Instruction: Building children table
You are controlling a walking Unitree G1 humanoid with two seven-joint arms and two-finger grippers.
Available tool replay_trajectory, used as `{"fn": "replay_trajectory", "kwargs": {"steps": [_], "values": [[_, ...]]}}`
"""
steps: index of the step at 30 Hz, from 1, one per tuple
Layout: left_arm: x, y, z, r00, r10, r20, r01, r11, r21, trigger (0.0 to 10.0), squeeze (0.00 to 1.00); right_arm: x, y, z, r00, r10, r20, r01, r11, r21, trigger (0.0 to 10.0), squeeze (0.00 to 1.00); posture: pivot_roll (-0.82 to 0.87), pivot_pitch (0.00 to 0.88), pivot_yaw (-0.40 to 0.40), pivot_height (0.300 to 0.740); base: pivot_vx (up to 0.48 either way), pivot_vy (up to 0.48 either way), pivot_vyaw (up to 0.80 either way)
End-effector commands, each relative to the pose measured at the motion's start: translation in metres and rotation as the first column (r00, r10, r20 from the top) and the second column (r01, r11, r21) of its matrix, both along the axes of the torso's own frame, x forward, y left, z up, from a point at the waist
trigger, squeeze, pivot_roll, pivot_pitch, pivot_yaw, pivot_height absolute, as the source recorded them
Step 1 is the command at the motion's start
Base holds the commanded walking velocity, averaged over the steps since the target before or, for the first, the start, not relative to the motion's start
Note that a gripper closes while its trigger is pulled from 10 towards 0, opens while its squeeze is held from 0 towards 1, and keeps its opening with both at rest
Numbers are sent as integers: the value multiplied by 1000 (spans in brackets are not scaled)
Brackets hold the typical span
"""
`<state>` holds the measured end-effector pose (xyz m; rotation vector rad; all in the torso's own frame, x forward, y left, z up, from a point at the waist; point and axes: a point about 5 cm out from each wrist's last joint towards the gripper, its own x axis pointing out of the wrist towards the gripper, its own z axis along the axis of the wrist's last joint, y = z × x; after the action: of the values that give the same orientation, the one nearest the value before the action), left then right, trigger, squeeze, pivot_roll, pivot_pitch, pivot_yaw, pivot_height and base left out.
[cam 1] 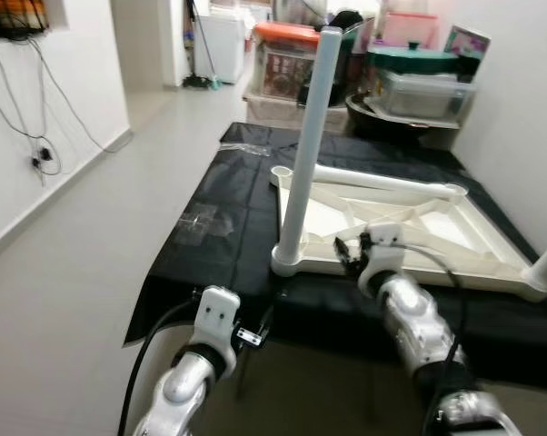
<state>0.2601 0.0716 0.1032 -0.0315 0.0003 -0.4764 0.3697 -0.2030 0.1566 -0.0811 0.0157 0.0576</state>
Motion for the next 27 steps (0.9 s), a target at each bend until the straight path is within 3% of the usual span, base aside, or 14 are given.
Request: {"fn": "replay_trajectory", "kwargs": {"steps": [1,6,12,19,26,27], "values": [[-1,4,-2,1000,20,-13,-20,1000,13,10000,0,1,1,-6,999,-2,-37,3,1000,9,10000,0,120,0,-78,740,360,-281,0],[-1,7,-2,998,42,-43,-43,999,-13,10000,0,3,3,-6,999,11,-43,-11,1000,14,10000,0,121,0,-84,740,345,-56,0],[-4,7,-2,996,59,-64,-62,997,-44,10000,0,2,4,-9,998,27,-54,-26,999,19,10000,0,120,0,-84,740,0,0,0],[-9,5,0,997,52,-64,-56,997,-52,10000,0,2,20,-10,994,108,-19,-106,992,67,10000,0,121,0,-81,740,0,0,0],[-14,3,6,998,43,-53,-46,997,-62,10000,0,13,26,5,989,148,-11,-148,989,22,10000,0,118,0,-79,740,0,0,0],[-20,-1,12,999,27,-40,-29,998,-55,10000,0,26,32,21,975,217,-58,-220,973,-68,10000,0,120,0,-90,740,0,0,0]]}}
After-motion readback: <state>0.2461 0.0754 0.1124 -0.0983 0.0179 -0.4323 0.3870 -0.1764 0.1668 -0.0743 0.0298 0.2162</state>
